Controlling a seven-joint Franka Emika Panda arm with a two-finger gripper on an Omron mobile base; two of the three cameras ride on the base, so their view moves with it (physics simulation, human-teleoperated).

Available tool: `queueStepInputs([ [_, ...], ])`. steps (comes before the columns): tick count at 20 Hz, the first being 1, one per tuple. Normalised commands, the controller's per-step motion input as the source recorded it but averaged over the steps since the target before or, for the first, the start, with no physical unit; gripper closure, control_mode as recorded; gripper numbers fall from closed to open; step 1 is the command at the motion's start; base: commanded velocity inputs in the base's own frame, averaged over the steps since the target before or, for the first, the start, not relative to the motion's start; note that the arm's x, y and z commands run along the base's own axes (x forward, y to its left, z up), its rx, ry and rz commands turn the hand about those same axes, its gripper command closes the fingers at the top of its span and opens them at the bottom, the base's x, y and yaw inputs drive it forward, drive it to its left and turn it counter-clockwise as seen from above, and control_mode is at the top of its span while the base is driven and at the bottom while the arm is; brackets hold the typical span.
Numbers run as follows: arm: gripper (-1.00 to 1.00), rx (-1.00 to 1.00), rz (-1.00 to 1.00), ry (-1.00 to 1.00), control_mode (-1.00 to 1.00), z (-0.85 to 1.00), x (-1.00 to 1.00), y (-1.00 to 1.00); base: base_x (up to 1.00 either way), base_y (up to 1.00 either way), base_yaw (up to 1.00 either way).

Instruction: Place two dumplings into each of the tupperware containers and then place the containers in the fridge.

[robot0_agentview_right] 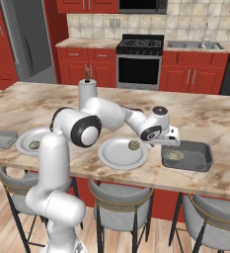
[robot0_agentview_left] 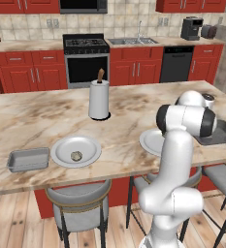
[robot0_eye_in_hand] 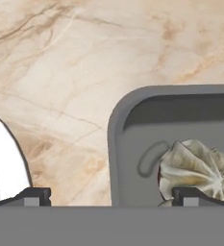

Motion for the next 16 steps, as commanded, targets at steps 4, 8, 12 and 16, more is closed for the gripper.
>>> queueStepInputs([
  [4,-1.0,0.0,0.0,0.0,-1.0,-0.28,0.0,0.09,0.0,0.0,0.0],
  [8,-1.0,0.0,0.0,0.0,-1.0,-0.16,0.0,0.05,0.0,0.0,0.0],
  [12,-1.0,0.0,0.0,0.01,-1.0,-0.2,0.0,0.0,0.0,0.0,0.0],
  [16,-1.0,0.0,0.0,0.02,-1.0,-0.15,-0.01,0.01,0.0,0.0,0.0],
])
